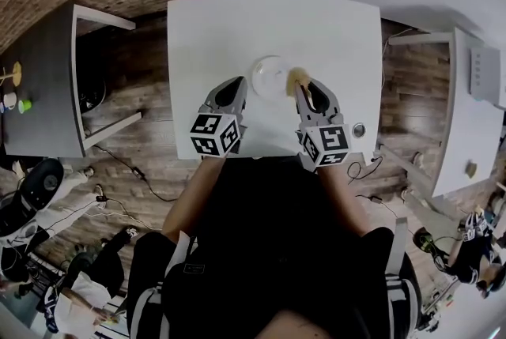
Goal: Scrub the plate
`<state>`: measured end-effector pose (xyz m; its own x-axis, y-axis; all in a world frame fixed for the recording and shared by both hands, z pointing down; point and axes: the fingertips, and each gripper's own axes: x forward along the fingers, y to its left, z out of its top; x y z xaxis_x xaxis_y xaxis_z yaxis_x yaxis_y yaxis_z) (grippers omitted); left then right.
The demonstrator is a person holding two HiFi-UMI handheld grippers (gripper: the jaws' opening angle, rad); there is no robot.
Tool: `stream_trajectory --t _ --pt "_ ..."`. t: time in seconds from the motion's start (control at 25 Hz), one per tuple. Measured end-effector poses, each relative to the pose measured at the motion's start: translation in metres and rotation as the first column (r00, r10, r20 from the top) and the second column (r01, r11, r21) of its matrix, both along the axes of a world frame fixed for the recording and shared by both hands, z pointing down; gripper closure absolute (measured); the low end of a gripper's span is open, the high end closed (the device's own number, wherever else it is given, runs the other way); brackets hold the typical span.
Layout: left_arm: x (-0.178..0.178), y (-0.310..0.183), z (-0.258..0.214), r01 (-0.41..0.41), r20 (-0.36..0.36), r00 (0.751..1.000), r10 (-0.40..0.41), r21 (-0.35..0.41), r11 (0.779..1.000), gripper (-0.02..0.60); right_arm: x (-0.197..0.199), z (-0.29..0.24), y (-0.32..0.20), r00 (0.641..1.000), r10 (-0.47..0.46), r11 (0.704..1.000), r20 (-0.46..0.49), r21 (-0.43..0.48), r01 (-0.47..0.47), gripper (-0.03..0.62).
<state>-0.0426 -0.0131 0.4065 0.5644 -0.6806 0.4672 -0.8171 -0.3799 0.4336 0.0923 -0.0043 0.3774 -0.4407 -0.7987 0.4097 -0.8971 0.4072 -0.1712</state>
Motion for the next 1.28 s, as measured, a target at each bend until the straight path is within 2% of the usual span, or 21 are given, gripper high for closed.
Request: stream_trajectory --t 0.12,0.28,0.4,0.56,0.68,1.28 --pt "0.0 -0.004 -0.036 0.012 -0.025 1.0 -0.009 0.149 0.989 0.578 -0.004 -0.016 0.001 1.0 0.006 0.999 0.015 0.032 -0.007 0.533" --pt "0.005 -0.002 -0.079 0.007 -0.004 1.0 -0.006 0.335 0.942 0.58 -0.007 -0.04 0.005 0.999 0.012 0.996 0.039 0.091 -0.015 0.533" --pt "0.009 0.001 -0.094 -0.013 0.019 1.0 0.005 0.409 0.913 0.58 -0.009 -0.052 0.008 0.998 0.019 0.992 0.055 0.126 -0.026 0.533" --pt "0.011 0.007 -0.104 -0.026 0.03 0.999 0.014 0.45 0.893 0.58 -0.011 -0.063 0.016 0.998 0.029 0.987 0.064 0.156 -0.038 0.533" --pt "0.011 0.009 -0.103 -0.033 0.043 0.999 0.015 0.462 0.886 0.58 -0.011 -0.066 0.02 0.998 0.029 0.985 0.049 0.17 -0.037 0.533" --pt "0.01 0.01 -0.099 -0.021 0.038 0.999 0.004 0.46 0.888 0.58 -0.016 -0.064 0.025 0.998 0.003 0.985 0.056 0.173 -0.012 0.533"
